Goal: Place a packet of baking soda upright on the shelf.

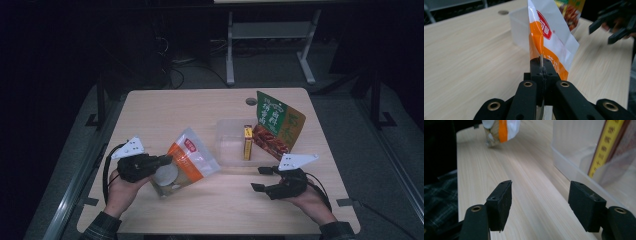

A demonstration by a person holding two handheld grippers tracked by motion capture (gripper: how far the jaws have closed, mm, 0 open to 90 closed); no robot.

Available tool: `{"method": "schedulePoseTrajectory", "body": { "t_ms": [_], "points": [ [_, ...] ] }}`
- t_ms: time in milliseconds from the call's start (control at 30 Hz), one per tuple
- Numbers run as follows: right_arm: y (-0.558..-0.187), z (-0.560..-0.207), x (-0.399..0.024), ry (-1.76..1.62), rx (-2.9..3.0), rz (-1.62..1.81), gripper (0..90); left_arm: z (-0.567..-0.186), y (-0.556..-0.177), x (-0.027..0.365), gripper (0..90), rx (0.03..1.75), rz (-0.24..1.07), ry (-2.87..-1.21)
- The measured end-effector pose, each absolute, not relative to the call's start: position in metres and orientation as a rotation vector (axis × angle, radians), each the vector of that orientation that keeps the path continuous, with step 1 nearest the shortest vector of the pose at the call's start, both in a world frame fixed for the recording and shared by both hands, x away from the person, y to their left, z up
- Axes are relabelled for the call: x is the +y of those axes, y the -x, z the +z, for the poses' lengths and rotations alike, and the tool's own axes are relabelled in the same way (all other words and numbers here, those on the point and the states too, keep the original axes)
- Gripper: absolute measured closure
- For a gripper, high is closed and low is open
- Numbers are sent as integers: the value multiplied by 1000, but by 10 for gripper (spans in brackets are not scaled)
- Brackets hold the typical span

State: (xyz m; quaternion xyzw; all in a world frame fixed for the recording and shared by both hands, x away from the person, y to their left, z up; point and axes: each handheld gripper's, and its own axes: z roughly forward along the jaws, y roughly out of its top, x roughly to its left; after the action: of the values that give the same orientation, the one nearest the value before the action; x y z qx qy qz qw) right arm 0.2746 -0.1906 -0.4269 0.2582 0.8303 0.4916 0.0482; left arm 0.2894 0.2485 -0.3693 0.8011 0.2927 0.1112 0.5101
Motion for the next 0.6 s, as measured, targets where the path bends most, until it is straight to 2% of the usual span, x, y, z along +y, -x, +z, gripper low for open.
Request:
{"method": "schedulePoseTrajectory", "body": {
  "t_ms": [67, 300, 600],
  "points": [
    [-275, -423, -186, -768, 2527, 1496, 376, -366, -291, 244, 898, 681, 256, -1908],
    [-284, -411, -163, -725, 2522, 1588, 362, -361, -294, 228, 898, 620, 234, -1883],
    [-297, -407, -134, -669, 2516, 1677, 430, -361, -298, 208, 898, 564, 184, -1858]
  ]
}}
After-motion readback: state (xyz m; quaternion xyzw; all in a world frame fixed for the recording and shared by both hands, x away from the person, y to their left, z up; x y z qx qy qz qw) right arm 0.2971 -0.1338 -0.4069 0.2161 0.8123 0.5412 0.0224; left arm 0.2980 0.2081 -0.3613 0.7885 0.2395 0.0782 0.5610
